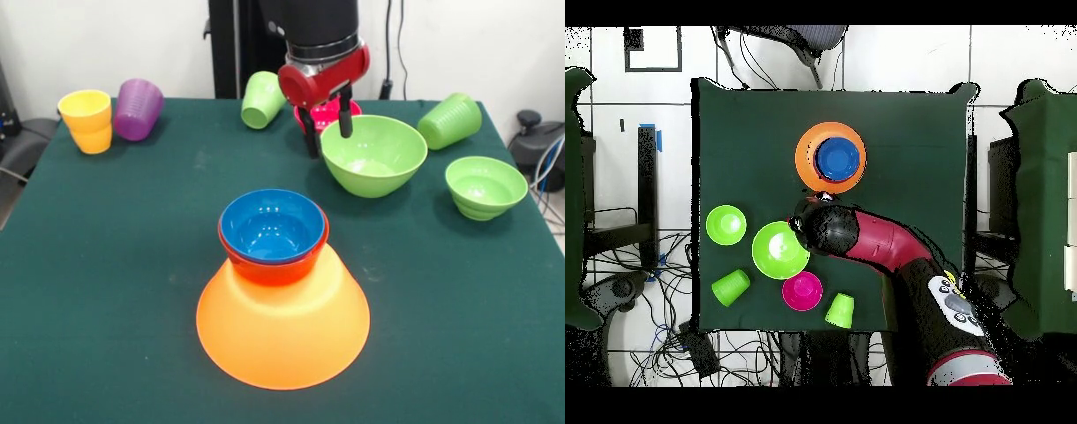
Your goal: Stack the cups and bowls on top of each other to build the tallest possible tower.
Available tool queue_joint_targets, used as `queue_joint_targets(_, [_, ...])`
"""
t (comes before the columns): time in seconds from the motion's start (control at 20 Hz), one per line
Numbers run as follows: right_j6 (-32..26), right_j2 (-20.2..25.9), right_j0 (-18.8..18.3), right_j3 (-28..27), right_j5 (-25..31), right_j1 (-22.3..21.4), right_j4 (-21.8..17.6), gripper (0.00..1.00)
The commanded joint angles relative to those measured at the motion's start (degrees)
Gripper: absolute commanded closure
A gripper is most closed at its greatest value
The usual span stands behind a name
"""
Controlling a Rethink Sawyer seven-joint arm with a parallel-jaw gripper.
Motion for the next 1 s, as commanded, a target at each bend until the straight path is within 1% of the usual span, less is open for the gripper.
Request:
queue_joint_targets(0.05, [9.67,-0.77,0.99,0.75,-1.07,5.82,-4.21,0.00])
queue_joint_targets(0.3, [9.26,-1.20,1.34,0.10,-0.69,7.21,-4.71,0.00])
queue_joint_targets(0.45, [8.98,-1.65,1.59,-0.92,0.55,9.27,-4.88,0.00])
queue_joint_targets(0.55, [8.64,-0.79,0.67,-1.17,0.04,11.07,-4.72,0.00])
queue_joint_targets(0.75, [8.09,0.09,-0.51,-0.95,-2.41,13.43,-5.60,0.00])
queue_joint_targets(0.85, [7.93,0.21,-0.83,-1.05,-2.58,13.87,-6.01,0.00])
queue_joint_targets(1.0, [7.03,0.72,-1.18,-1.23,-1.23,13.75,-6.66,0.00])
